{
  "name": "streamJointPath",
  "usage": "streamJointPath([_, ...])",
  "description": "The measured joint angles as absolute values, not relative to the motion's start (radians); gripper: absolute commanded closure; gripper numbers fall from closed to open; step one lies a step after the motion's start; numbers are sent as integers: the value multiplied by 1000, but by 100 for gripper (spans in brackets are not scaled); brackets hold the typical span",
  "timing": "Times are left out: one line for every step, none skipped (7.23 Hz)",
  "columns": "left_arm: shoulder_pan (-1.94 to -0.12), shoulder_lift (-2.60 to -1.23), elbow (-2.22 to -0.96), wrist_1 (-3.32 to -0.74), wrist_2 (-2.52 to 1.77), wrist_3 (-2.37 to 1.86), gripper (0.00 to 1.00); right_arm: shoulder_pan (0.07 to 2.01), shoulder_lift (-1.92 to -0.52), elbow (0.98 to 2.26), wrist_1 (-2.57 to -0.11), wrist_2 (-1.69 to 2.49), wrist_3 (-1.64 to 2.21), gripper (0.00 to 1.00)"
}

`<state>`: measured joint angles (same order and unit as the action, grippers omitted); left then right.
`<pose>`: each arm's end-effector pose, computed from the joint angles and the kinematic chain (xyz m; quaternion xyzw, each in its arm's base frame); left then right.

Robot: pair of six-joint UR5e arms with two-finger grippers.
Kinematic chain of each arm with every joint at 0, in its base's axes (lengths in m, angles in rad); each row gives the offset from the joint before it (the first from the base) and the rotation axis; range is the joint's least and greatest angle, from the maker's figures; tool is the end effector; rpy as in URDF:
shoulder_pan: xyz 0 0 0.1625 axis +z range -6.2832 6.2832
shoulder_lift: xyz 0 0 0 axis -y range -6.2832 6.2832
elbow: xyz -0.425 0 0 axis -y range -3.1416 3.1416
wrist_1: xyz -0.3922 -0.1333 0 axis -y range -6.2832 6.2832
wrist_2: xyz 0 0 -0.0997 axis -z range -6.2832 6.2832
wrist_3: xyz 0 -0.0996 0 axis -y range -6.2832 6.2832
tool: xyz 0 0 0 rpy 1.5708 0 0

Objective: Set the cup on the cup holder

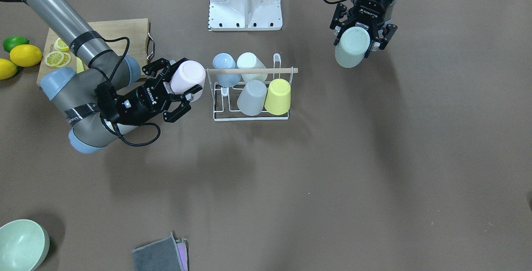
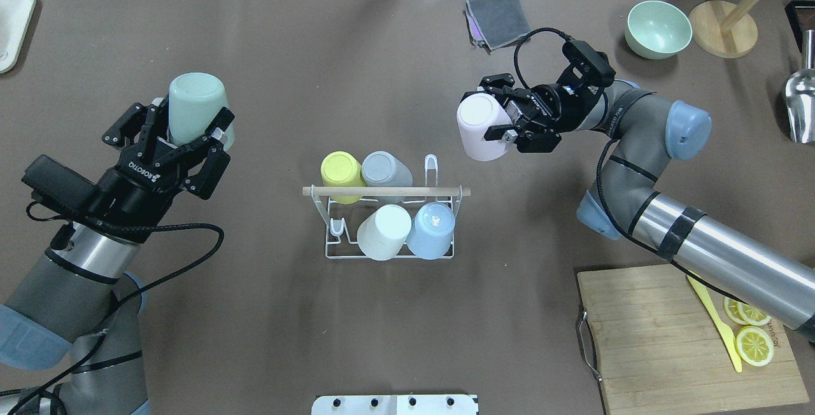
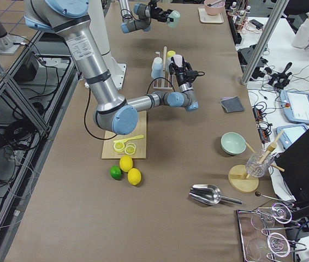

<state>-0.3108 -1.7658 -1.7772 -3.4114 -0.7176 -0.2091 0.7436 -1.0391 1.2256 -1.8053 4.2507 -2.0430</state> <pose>0.3482 -0.3307 0.3074 0.7290 0.4160 -0.1238 0.5293 -0.4585 -0.5425 0.3718 0.5513 -0.8020 -0.2235 0.0541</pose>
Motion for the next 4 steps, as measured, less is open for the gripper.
streamJointPath([-314,-1767,-1779,-3412,-715,-209,100,737,-1020,1214,-1805,4249,-2093,82])
streamJointPath([-317,-1767,-1779,-3413,-714,-209,100,730,-1006,1205,-1805,4248,-2139,82])
streamJointPath([-320,-1765,-1780,-3414,-714,-209,100,725,-998,1200,-1806,4248,-2162,83])
streamJointPath([-323,-1760,-1780,-3416,-714,-209,100,717,-991,1197,-1805,4248,-2175,83])
